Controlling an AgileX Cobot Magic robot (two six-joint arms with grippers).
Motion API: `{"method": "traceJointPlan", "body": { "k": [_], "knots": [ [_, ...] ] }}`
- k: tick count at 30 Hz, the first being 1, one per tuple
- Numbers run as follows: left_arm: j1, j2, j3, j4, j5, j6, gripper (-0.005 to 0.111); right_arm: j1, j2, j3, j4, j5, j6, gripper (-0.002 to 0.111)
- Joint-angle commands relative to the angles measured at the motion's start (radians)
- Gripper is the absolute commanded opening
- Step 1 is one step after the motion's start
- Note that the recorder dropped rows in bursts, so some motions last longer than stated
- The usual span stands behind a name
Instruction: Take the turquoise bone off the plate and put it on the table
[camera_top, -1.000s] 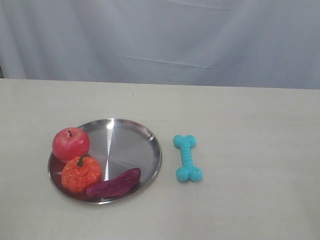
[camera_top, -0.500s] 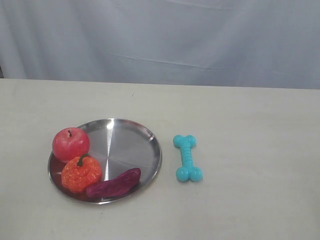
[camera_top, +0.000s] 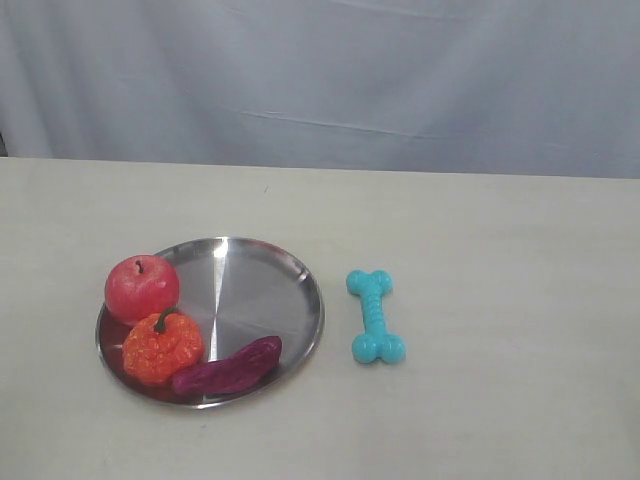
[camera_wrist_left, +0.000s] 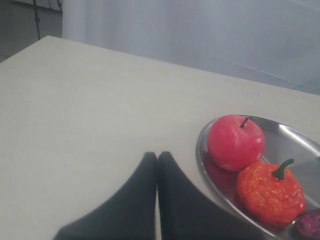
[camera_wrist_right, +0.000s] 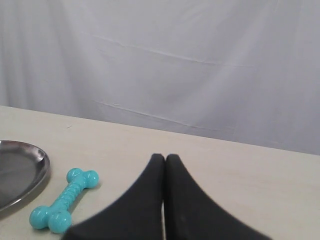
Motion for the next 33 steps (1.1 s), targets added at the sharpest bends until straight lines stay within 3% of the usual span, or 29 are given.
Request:
{"method": "traceJointPlan", "body": {
  "k": [1, 33],
  "knots": [
    [-0.006, -0.001, 0.003, -0.003, -0.005, -0.002, 0.000, -0.009, -0.008, 0.002, 0.005, 0.013, -0.010, 0.000],
    [-0.006, -0.001, 0.003, -0.003, -0.005, -0.002, 0.000, -0.009, -0.008, 0.002, -0.004, 0.039, -0.039, 0.000]
  ]
}}
